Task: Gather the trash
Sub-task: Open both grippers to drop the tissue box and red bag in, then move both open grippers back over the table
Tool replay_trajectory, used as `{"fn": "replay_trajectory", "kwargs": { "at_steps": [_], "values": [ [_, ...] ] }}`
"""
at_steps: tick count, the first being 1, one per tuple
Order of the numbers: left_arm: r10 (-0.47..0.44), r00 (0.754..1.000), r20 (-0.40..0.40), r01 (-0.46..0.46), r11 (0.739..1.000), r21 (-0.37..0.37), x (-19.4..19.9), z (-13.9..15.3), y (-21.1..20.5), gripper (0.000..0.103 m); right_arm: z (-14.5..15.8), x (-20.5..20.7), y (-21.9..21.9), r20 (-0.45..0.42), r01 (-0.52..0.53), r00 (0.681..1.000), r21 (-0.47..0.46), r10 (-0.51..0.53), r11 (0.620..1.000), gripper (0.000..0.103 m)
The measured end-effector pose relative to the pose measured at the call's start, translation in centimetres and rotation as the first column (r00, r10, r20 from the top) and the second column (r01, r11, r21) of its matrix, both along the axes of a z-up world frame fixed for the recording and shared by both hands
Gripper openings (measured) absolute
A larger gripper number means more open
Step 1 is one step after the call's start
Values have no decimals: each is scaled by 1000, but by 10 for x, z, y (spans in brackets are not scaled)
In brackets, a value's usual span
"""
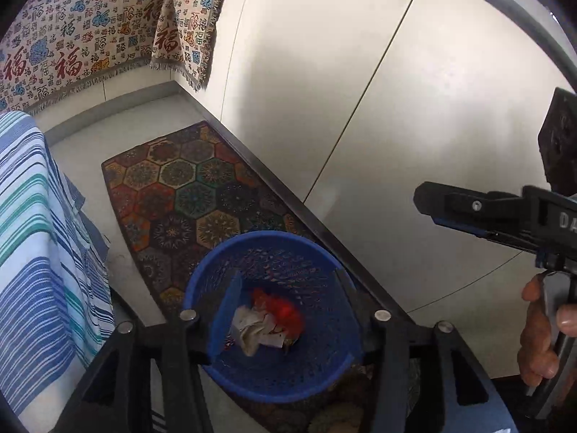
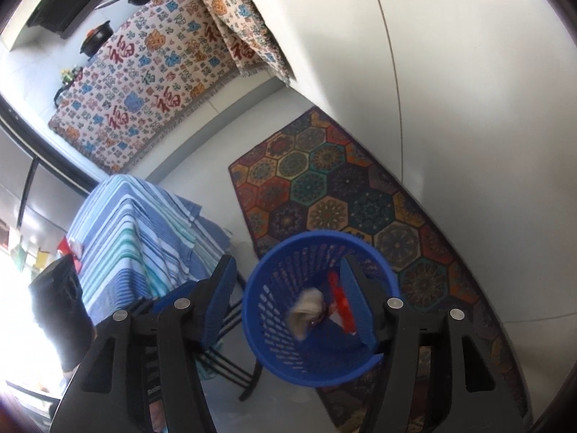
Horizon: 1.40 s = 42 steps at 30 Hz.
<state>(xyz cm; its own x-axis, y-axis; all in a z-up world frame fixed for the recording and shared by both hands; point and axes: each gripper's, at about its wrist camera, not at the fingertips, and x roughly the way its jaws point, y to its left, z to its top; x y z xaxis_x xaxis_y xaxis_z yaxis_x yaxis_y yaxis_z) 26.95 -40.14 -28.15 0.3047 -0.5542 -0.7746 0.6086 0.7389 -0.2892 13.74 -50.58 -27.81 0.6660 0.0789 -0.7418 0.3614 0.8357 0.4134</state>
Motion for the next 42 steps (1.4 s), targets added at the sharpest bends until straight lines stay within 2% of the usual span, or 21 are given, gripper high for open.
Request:
{"fn": "replay_trajectory", "kwargs": {
  "at_steps": [3,7,9,14,19,23,26,28,31,34,36,38,40,42],
  "values": [
    [-2,999,42,2,1000,-8,-12,16,10,52,5,0,3,7,9,1000,-39,-9,999,69],
    [7,992,126,-9,1000,18,-34,43,33,53,13,2,10,25,15,1000,-84,-13,996,78],
    [22,988,153,-27,999,28,-47,55,53,55,17,3,16,37,13,999,-112,-9,994,79],
    [90,979,185,-101,993,54,-69,69,116,56,27,5,43,59,-14,998,-209,27,978,82],
    [213,954,212,-239,965,105,-82,69,196,56,31,9,99,81,-104,988,-295,133,950,83],
    [355,910,215,-389,911,137,-79,61,269,56,35,10,166,107,-227,955,-344,278,911,83],
    [467,858,212,-501,853,148,-74,54,321,56,38,14,223,122,-335,912,-328,391,883,88],
    [531,825,193,-559,816,145,-69,50,352,56,35,20,267,106,-415,875,-336,472,846,90],
    [593,784,185,-619,772,147,-64,45,387,56,24,38,324,50,-499,836,-343,546,796,90],
    [618,763,193,-645,748,156,-62,44,409,56,10,62,363,0,-544,818,-325,575,774,90],
    [620,753,218,-657,728,198,-61,42,417,57,3,77,382,-24,-559,810,-337,586,758,90],
    [627,747,220,-664,717,211,-60,41,424,75,-4,85,396,-52,-565,806,-364,589,740,90],
    [647,733,209,-680,705,205,-58,39,431,79,-5,87,404,-74,-567,803,-397,591,721,92],
    [649,731,209,-682,701,210,-55,38,432,81,-5,89,408,-78,-576,797,-395,599,715,93]
  ]
}}
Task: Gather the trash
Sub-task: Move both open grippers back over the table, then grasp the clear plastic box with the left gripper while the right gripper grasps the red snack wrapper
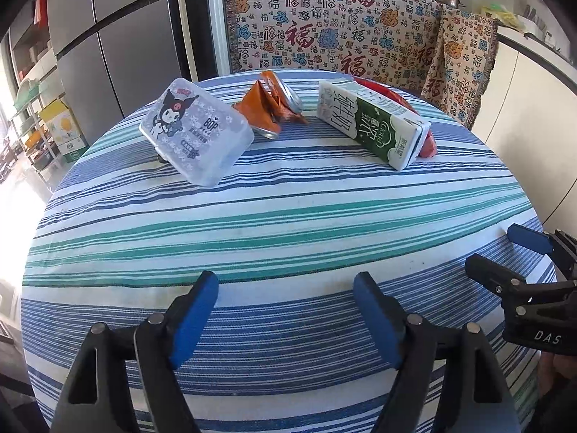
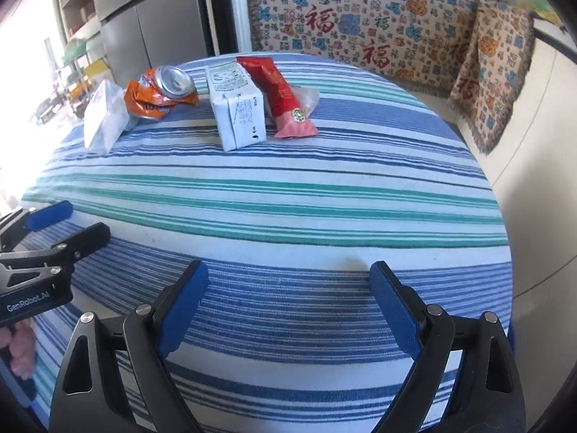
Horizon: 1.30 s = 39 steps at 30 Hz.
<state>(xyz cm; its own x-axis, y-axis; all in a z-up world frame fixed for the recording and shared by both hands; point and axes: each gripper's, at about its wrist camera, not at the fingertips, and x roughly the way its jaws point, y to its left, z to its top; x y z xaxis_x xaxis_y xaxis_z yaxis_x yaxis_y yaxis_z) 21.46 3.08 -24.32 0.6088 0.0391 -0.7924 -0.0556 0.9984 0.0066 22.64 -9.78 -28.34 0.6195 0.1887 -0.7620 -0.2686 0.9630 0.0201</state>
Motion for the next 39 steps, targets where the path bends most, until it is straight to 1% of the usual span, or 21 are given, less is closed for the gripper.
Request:
{"fn": "replay_trajectory", "kwargs": {
  "at_steps": [1,3,5,7,8,9,11,14,15,17,19,20,24,27,28,31,32,34,36,38,39],
  "values": [
    [2,1000,-1,-2,1000,2,2,0,1,82,-1,2,2,-5,-2,1000,-12,2,1000,96],
    [16,1000,10,-16,1000,-1,7,4,4,82,-3,3,4,-12,-6,1000,-20,6,1000,101],
    [54,997,61,-53,998,-15,13,15,15,82,-3,6,6,-16,-5,1000,-20,5,1000,103],
    [107,987,121,-98,992,-79,22,35,36,82,-3,7,7,-15,-5,1000,-22,4,1000,103],
    [129,981,145,-110,985,-133,29,47,48,82,-3,7,8,-15,-4,1000,-24,4,1000,103],
    [142,977,159,-115,979,-170,37,54,56,82,-3,8,8,-15,-3,1000,-24,3,1000,103],
    [173,970,172,-136,969,-206,54,63,69,82,-3,8,9,-15,-3,1000,-25,3,1000,103],
    [206,966,155,-173,963,-207,77,60,80,81,-3,8,8,-15,-4,1000,-24,4,1000,103],
    [213,968,132,-187,964,-189,86,55,80,81,-3,9,9,-15,-4,1000,-24,3,1000,103],
    [228,969,98,-211,965,-154,91,46,82,81,-3,8,8,-15,-4,1000,-24,4,1000,103],
    [248,965,84,-238,965,-109,91,39,81,81,-3,8,8,-15,-4,1000,-24,4,1000,103],
    [254,964,77,-246,964,-101,90,36,84,81,-3,8,8,-15,-4,1000,-24,4,1000,103],
    [272,962,11,-268,953,-144,90,18,92,81,-3,8,8,-15,-4,1000,-24,4,1000,103],
    [272,962,17,-265,948,-177,86,14,100,76,-3,8,8,-15,-4,1000,-24,4,1000,103],
    [263,965,21,-256,952,-168,84,16,99,72,-3,8,8,-15,-4,1000,-23,4,1000,103],
    [184,983,7,-181,973,-141,70,17,95,70,-3,8,8,-15,-5,1000,-23,4,1000,103],
    [143,990,4,-141,982,-126,62,18,91,70,-3,8,8,-14,-5,1000,-23,4,1000,103],
    [26,1000,-7,-26,995,-93,39,20,80,70,-3,8,8,-14,-5,1000,-23,5,1000,103],
    [-72,997,-19,71,996,-60,16,17,70,70,-3,8,8,-14,-5,1000,-23,5,1000,103],
    [-119,992,-31,119,993,-12,-1,12,62,71,-3,8,8,-14,-5,1000,-23,5,1000,103],
    [-128,991,-35,128,992,11,-7,9,58,71,-3,8,8,-14,-5,1000,-23,5,1000,103]
  ]
}}
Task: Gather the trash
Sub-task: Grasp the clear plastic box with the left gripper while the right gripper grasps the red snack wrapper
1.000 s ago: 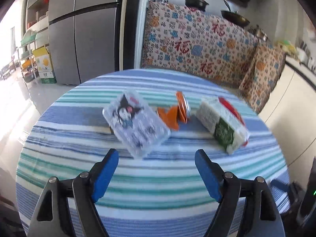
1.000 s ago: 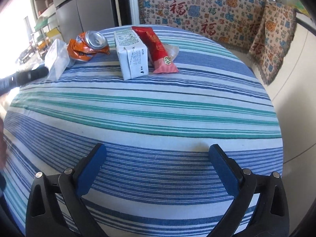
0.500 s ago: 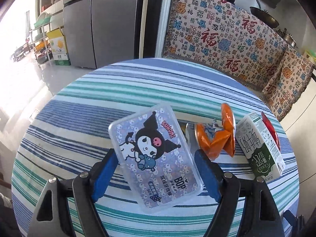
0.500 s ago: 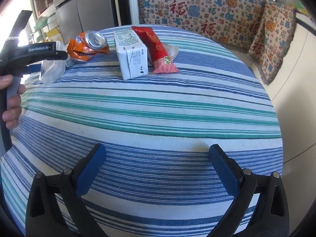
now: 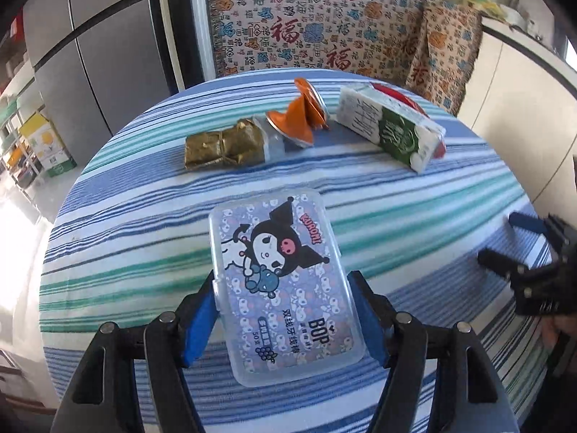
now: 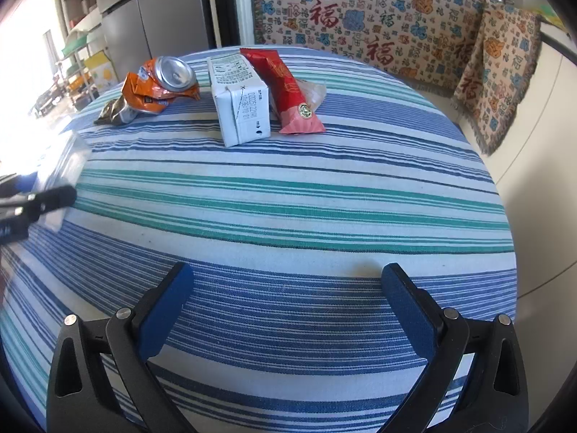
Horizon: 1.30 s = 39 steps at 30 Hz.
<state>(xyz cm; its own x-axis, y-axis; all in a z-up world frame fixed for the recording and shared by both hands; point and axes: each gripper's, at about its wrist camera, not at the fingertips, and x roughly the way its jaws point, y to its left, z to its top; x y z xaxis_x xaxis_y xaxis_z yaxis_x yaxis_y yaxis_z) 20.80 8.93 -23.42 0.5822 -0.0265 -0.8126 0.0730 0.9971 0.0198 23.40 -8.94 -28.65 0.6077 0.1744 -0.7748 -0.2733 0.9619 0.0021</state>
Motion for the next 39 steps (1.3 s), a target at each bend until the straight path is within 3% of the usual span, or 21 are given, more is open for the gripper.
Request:
{"fn": "replay_trajectory", "kwargs": {
  "at_steps": [3,5,10,14,19,23,28,30,33,39],
  "values": [
    [-2,1000,31,1,999,42,-7,-5,-5,74,0,0,0,0,0,1000,0,0,1000,103],
    [23,999,33,-25,998,50,-2,-5,-1,82,0,0,0,0,0,1000,0,0,1000,103],
    [77,997,20,-76,997,-12,7,-10,18,93,0,0,0,0,-1,1000,1,1,1000,103],
    [87,996,21,-87,996,-12,6,-11,21,94,1,1,-6,3,2,1000,31,-2,1000,103],
    [80,997,19,-79,997,-14,4,-10,22,95,7,34,-30,-20,66,998,22,-65,998,86],
    [74,997,17,-74,997,-13,6,-10,19,98,15,73,-12,-41,-53,998,-6,53,999,79],
    [75,997,17,-75,997,-14,4,-10,19,98,28,109,18,25,-127,991,-37,128,991,72],
    [75,997,17,-74,997,-13,3,-10,18,98,27,119,29,26,-160,987,-51,161,986,63],
    [75,997,17,-74,997,-14,3,-11,18,98,23,119,37,10,-186,982,-60,187,981,26],
    [75,997,17,-75,997,-12,3,-11,19,98,34,65,14,15,-139,990,72,138,988,25]
  ]
}}
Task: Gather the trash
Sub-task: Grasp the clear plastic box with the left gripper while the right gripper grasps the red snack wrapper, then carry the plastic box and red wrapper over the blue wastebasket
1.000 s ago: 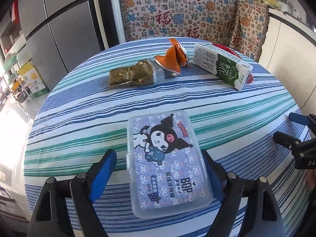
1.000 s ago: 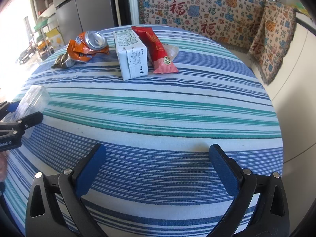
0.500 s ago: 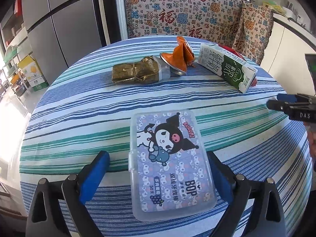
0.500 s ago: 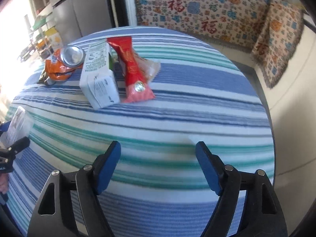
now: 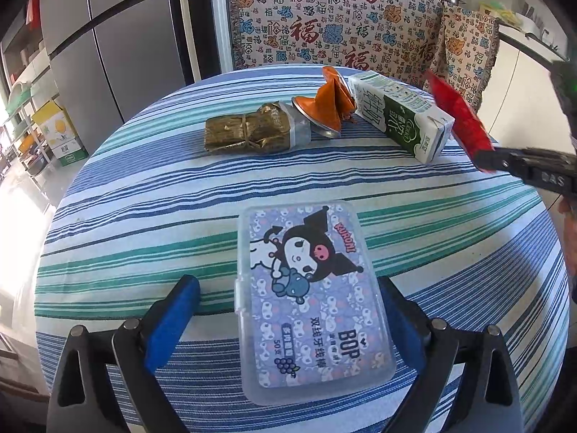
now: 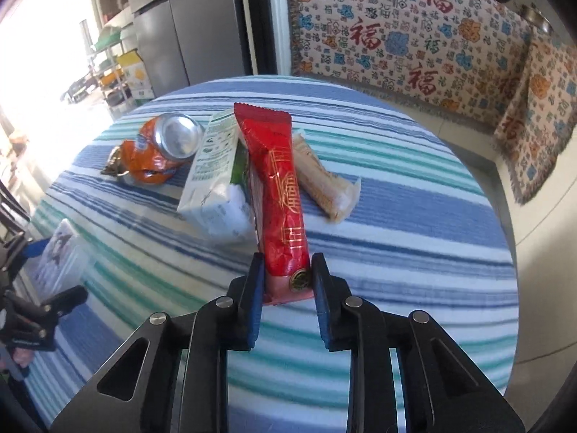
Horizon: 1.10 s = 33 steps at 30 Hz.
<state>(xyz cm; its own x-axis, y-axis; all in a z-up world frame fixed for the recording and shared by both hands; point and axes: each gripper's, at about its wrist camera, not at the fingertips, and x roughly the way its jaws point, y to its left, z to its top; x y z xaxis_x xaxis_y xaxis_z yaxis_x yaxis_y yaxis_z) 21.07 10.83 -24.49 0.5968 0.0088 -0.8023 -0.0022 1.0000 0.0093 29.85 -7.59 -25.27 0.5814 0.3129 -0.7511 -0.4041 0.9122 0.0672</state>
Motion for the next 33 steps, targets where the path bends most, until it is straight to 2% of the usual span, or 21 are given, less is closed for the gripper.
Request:
{"fn": "replay_trajectory", "kwargs": {
  "at_steps": [2,4,6,8,10,14,18,20,33],
  "values": [
    [0,1000,0,0,1000,-1,0,0,0,98,-4,-29,-11,-47,62,997,23,-61,998,25],
    [0,1000,-1,0,1000,3,1,0,-1,99,-11,-53,-14,-92,84,993,48,-79,995,26],
    [0,1000,-1,0,1000,6,2,0,-1,99,-18,-77,-9,-91,74,994,67,-68,995,27],
    [-1,1000,-1,1,1000,4,3,0,-3,99,-20,-90,1,-39,64,997,53,-62,997,35],
    [-2,1000,-1,2,1000,3,3,0,-3,99,-25,-91,10,-26,52,998,44,-51,998,69],
    [-21,1000,-5,21,1000,9,-8,0,2,99,-33,-83,21,3,45,999,-6,-45,999,71],
    [-21,1000,-21,21,1000,9,-16,1,19,99,-38,-79,32,18,42,999,-56,-41,998,79],
    [-15,999,-29,15,1000,6,-18,1,26,99,-40,-84,34,29,43,999,-63,-41,997,84],
    [-77,997,-27,77,997,7,-12,0,11,99,-40,-84,32,-1,24,1000,-57,-24,998,96]
  ]
}}
